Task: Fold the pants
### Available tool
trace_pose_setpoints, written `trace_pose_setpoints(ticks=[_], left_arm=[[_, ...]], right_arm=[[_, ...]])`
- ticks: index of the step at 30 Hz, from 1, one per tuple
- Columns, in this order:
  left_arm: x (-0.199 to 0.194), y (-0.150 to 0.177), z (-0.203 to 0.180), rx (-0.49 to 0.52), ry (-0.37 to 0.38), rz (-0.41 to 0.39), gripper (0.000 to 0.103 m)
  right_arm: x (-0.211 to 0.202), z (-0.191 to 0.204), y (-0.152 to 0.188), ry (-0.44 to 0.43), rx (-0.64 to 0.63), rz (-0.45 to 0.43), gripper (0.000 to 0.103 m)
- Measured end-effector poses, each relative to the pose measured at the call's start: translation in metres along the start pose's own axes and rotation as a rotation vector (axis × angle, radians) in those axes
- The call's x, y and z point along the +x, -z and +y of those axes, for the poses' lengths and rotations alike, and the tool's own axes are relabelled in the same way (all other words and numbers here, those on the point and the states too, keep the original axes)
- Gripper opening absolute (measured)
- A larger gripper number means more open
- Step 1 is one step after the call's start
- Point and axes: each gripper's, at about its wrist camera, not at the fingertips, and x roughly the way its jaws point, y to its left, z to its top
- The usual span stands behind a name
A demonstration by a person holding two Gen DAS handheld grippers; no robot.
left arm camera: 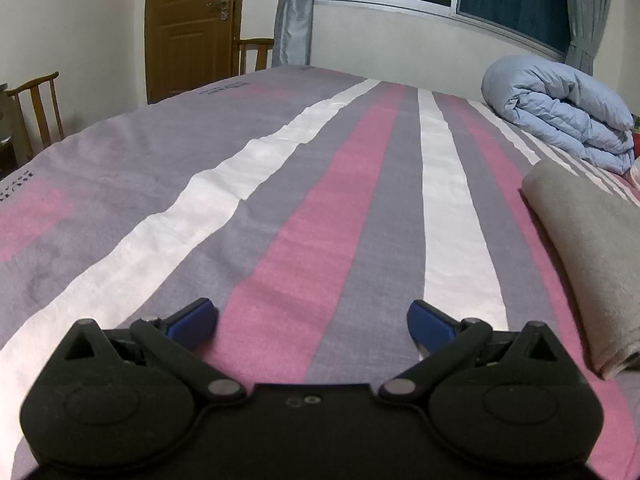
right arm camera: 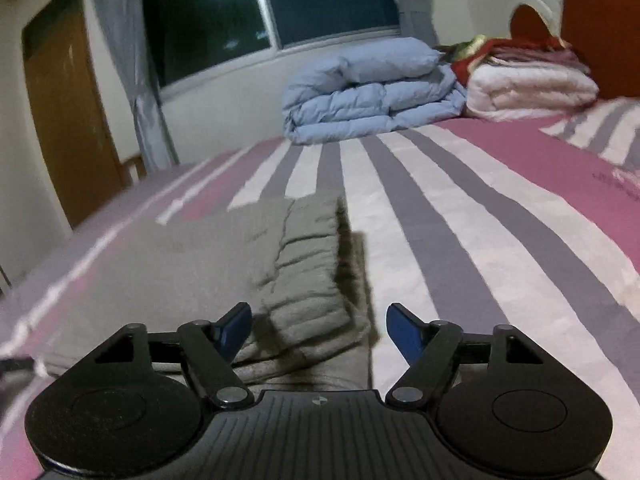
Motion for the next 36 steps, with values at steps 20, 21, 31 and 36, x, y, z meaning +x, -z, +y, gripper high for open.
trace_pose_setpoints(ticks=[20,21,31,36], left_arm=[[0.005,-0.048,-0.088,0.088,0.346,-0.038,0.097],[0.009,-0.046,-0.092,0.091,0.366,-0.023,0.097],[0.012,-0.028,-0.075,0.093,0.3,0.028,0.094],[-0.011,-0.008,-0.048,0.036,0.333,0.01,0.094]], right_arm=[[-0.02,-0.026,-0.071,-0.075,0.045,-0.08,0.089],[-0.015,-0.022,-0.071,-0.081,0.029,-0.073,0.089],[0.02,-0.041,-0.046,-0.021,0.07,0.078,0.089],[-0.02,-0.046,-0.046,-0.102,0.115,-0.019,0.089]])
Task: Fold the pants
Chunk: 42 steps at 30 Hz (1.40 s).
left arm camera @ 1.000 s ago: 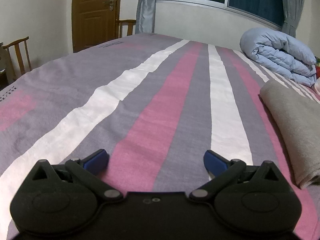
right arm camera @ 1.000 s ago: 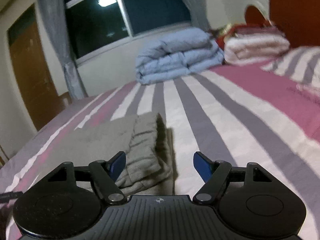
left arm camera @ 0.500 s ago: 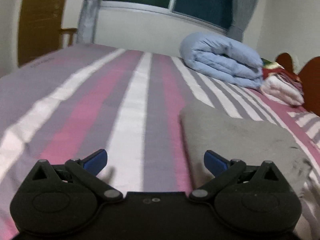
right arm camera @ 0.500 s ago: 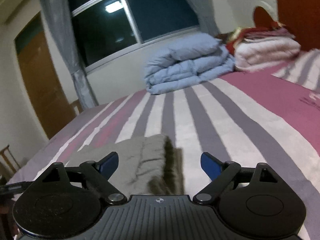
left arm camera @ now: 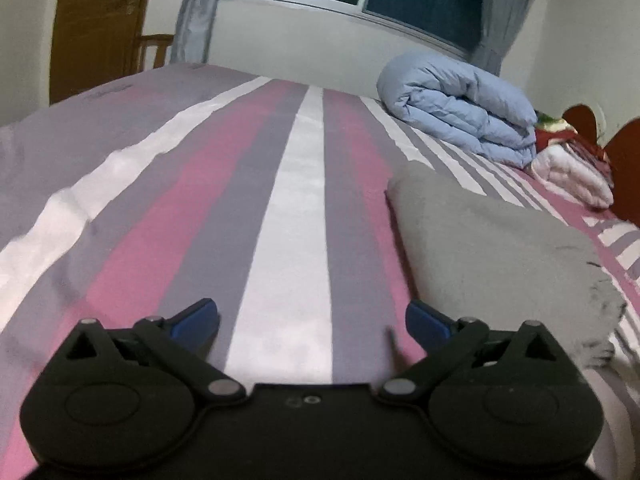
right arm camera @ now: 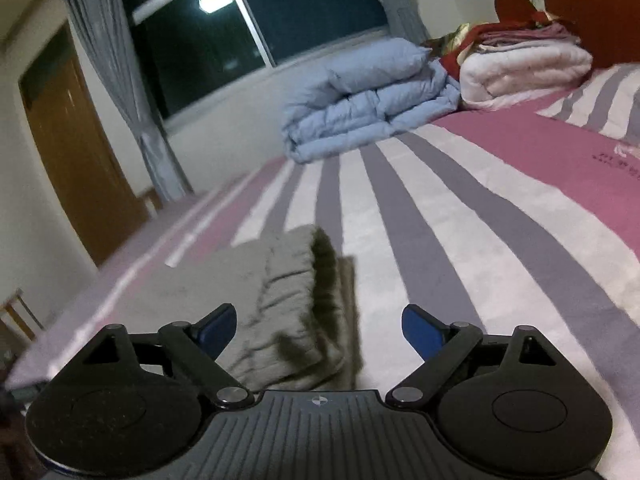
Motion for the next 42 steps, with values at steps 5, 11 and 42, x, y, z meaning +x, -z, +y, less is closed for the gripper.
trace_pose_setpoints(ticks=[5,11,42], left_arm=[[-0.023,0.016,-0.006,0.027,0.016,-0.001,0.094],[-0.021,0.027,-0.026,0.098,0.003,-0.009,0.093],[-0.001,0.031,-0.038,0.123,0.012,-0.006,0.088]], right_arm=[[-0.018,0.001,0.012,-0.027,0.06,0.006,0.089],[-0.009,-0.002,0.024,-0.027,0.195,0.037,0.089],[0.043,0.002,0.039,-0.172,0.36,0.056,0.071]])
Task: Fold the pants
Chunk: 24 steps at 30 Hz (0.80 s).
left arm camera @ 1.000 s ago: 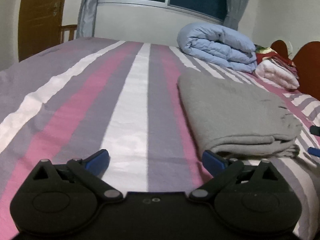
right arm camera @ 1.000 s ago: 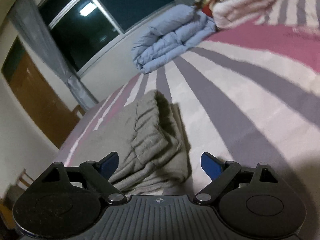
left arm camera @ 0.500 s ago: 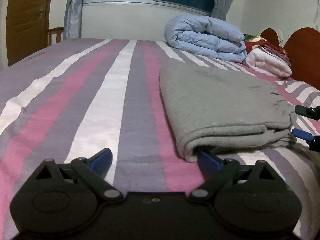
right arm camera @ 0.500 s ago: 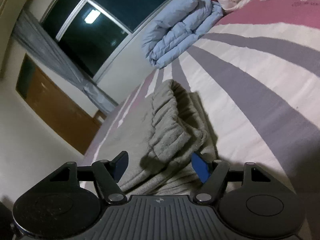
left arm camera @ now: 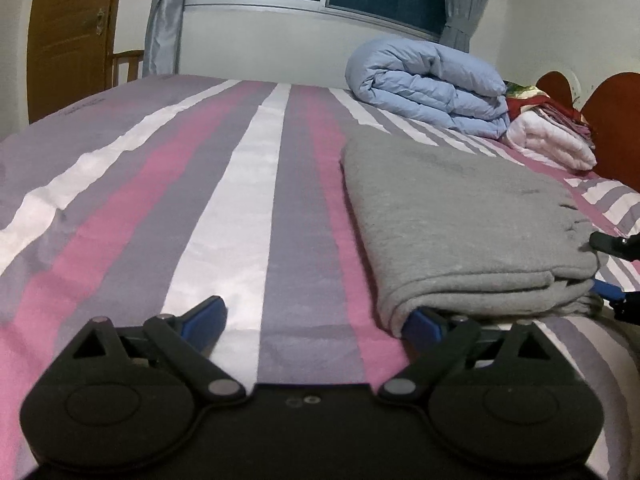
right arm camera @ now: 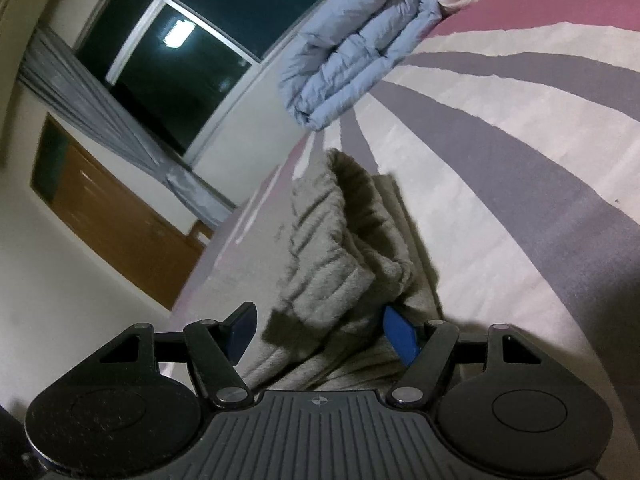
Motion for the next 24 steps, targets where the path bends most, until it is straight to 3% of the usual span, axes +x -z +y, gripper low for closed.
trace_pose_setpoints(ticks=[1,4,7,10,12,14,15,16,20,24], left_arm=[[0.0,0.0,0.0,0.001,-0.002,0.0,0.088],[0.0,0.0,0.0,0.004,-0.007,-0.002,0.089],[-0.004,0.001,-0.002,0.019,-0.02,-0.012,0.089],[-0.006,0.003,0.0,0.015,-0.024,-0.003,0.089],[-0.008,0.003,0.002,0.011,-0.02,0.006,0.089],[-0.014,0.004,0.004,0.01,-0.04,0.007,0.088],[-0.019,0.004,0.006,-0.002,-0.091,-0.001,0.085],[-0.025,0.004,0.012,-0.02,-0.128,-0.013,0.086],[-0.041,0.003,0.045,-0.197,-0.127,-0.048,0.088],[-0.045,0.001,0.053,-0.241,-0.132,-0.062,0.09]], right_arm=[[0.001,0.0,0.0,0.006,-0.006,-0.003,0.07],[0.004,0.001,0.001,0.036,-0.026,0.002,0.05],[-0.001,0.004,0.002,0.042,-0.056,-0.02,0.045],[-0.005,0.008,0.004,0.049,-0.092,-0.032,0.044],[0.002,-0.005,0.004,0.052,-0.035,0.006,0.045],[-0.005,-0.006,0.001,0.031,-0.015,0.004,0.049],[-0.012,-0.003,0.0,0.029,-0.03,-0.005,0.051],[-0.02,-0.002,0.0,0.031,-0.034,-0.018,0.053],[-0.046,-0.016,-0.008,0.026,0.038,-0.064,0.062],[-0.054,-0.016,-0.011,0.031,0.044,-0.081,0.065]])
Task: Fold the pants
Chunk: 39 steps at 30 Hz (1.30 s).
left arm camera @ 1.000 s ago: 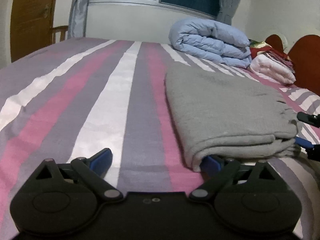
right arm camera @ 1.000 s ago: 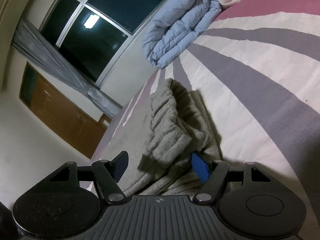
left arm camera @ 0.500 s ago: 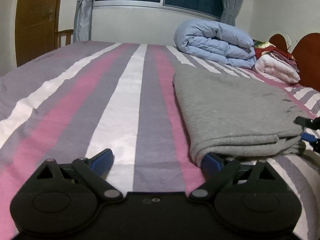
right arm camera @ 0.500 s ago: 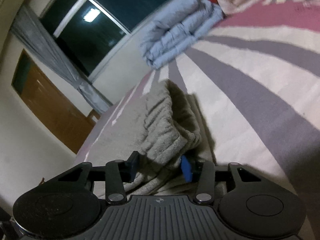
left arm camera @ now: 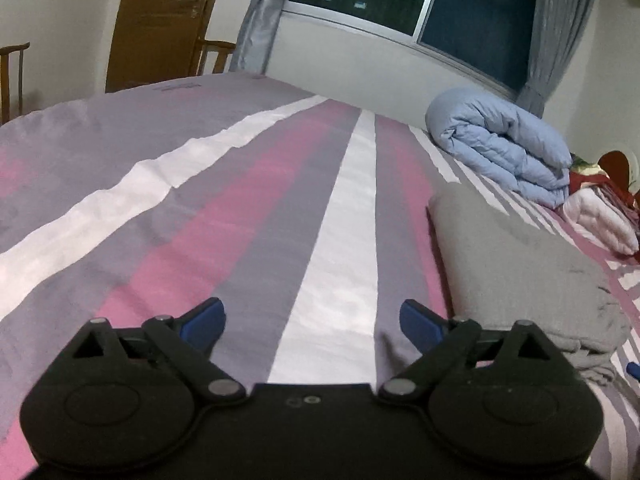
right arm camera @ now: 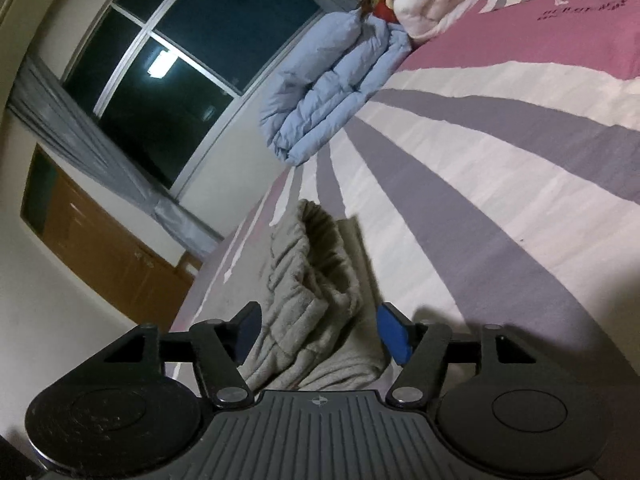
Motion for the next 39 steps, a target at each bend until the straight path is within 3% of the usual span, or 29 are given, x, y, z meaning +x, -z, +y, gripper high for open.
trace_pose_setpoints(ticks=[8,13,18,20,22,23,25,26,29,33,39], left_arm=[[0.007,-0.002,-0.007,0.032,0.025,0.009,0.091],[0.015,-0.004,-0.009,0.041,0.042,0.019,0.092],[0.033,-0.014,-0.021,0.125,0.069,0.018,0.091],[0.043,-0.025,-0.026,0.11,0.129,0.012,0.09],[0.06,-0.039,-0.03,0.055,0.268,0.05,0.089],[0.071,-0.044,-0.032,0.021,0.343,0.092,0.085],[0.096,-0.051,-0.04,-0.018,0.468,0.202,0.067],[0.104,-0.052,-0.045,-0.003,0.475,0.234,0.057],[0.118,-0.055,-0.06,0.06,0.479,0.269,0.061],[0.138,-0.053,-0.063,0.008,0.541,0.342,0.063],[0.16,-0.054,-0.055,-0.002,0.6,0.374,0.065]], right_arm=[[0.002,0.003,-0.002,-0.006,-0.022,0.015,0.069],[0.006,0.001,-0.004,-0.007,-0.027,0.028,0.077],[0.014,-0.005,-0.015,-0.042,0.004,0.061,0.079],[0.02,-0.007,-0.023,-0.028,0.006,0.083,0.079],[0.028,-0.012,-0.03,-0.025,0.015,0.111,0.079],[0.032,-0.016,-0.033,-0.031,0.025,0.124,0.079],[0.04,-0.02,-0.038,-0.031,0.043,0.148,0.079],[0.043,-0.023,-0.04,-0.027,0.054,0.157,0.079],[0.055,-0.027,-0.042,-0.085,0.1,0.2,0.079],[0.073,-0.022,-0.04,-0.072,0.081,0.239,0.079],[0.097,-0.02,-0.049,-0.074,0.066,0.293,0.079]])
